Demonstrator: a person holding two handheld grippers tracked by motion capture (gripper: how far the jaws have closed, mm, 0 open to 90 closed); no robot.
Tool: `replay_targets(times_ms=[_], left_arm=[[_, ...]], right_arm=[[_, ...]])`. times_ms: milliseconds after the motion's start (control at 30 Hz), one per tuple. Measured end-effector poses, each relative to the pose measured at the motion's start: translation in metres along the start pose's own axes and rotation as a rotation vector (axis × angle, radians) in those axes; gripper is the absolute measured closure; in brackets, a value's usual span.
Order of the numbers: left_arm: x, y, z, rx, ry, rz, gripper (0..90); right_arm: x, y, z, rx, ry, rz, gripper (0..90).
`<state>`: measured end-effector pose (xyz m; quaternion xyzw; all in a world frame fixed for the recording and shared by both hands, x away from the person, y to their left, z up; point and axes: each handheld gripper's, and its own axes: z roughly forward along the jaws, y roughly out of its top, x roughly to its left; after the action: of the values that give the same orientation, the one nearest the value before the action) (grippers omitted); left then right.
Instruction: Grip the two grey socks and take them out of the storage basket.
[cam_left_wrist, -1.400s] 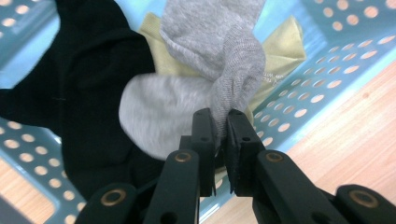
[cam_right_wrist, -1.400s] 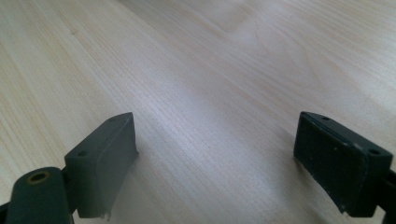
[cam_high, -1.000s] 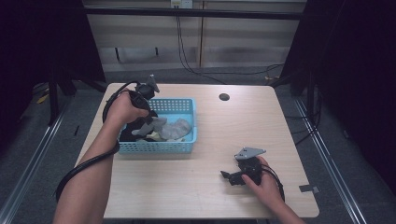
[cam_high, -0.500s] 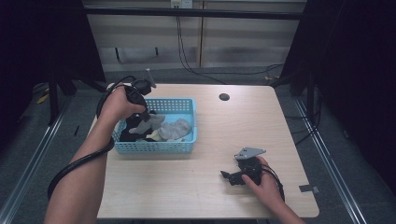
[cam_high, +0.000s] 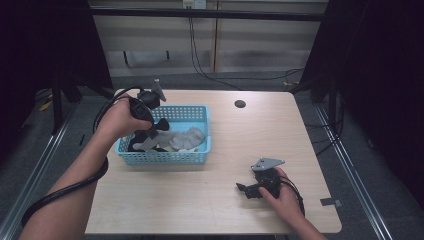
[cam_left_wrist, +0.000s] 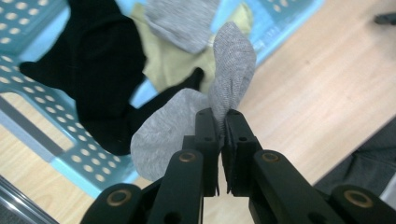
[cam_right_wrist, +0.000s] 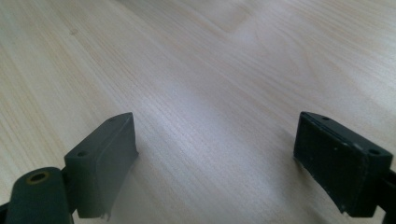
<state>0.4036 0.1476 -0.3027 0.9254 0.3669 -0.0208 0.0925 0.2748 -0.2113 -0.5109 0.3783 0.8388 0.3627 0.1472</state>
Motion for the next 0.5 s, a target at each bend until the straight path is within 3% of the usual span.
replay_targets(times_ms=[233, 333, 467, 500], left_arm=[[-0.028, -0.017, 0.005, 0.04, -0.028, 0.068, 85.5], [-0.034, -0.022, 0.01, 0.041, -0.041, 0.077, 85.5], [-0.041, -0.032, 0.025, 0.042, -0.061, 0.082, 85.5], [-0.042, -0.036, 0.035, 0.046, -0.069, 0.085, 85.4]], right_arm=[[0.0, 0.0, 0.0, -0.003, 0.0, 0.001, 12.5], [0.0, 0.0, 0.0, -0.003, 0.0, 0.001, 12.5], [0.0, 0.0, 0.0, -0.003, 0.0, 0.001, 12.5], [0.0, 0.0, 0.0, -0.003, 0.0, 0.001, 12.5]])
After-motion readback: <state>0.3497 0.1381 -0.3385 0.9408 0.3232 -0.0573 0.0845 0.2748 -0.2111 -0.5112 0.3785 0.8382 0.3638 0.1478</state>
